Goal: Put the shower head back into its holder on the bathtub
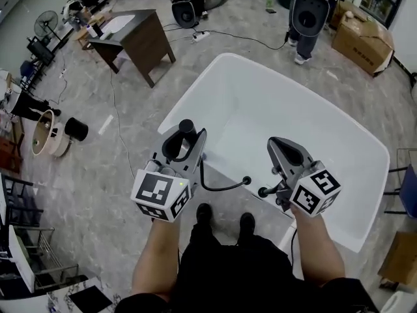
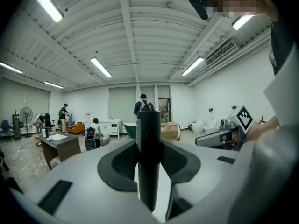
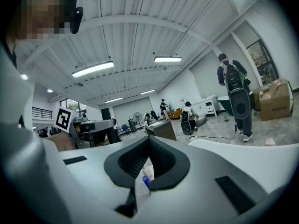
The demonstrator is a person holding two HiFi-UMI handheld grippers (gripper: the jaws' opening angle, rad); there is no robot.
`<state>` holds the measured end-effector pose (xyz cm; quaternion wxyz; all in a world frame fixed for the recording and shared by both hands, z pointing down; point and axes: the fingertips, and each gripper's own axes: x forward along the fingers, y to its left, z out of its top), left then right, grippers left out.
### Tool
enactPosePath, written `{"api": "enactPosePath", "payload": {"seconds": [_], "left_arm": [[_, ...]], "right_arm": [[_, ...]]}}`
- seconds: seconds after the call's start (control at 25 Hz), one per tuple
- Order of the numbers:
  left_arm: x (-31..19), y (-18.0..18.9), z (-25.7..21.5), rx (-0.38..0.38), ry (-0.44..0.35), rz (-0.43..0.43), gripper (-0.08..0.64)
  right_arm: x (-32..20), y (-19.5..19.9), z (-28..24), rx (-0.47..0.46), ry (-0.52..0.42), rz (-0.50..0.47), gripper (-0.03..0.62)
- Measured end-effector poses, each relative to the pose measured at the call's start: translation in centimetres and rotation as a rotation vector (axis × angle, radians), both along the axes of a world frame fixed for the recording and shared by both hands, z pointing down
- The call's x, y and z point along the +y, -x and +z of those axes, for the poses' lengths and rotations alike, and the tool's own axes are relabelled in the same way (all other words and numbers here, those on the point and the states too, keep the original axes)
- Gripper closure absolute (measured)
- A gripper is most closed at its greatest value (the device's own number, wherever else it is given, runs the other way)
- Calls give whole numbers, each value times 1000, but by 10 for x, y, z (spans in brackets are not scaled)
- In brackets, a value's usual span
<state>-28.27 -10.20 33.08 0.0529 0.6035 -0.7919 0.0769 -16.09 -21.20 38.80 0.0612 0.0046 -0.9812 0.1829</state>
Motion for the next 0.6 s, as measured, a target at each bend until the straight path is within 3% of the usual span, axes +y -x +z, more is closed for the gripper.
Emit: {"api": "enactPosePath", "payload": {"seconds": [0.36,0.6], "left_arm": [[-26,27,1,25,-30,296,417],[-32,25,1,52,-36,431,419]], "right_arm": [[4,13,-22,13,-58,268,578],[30,0,-30,29,-71,388,578]]}}
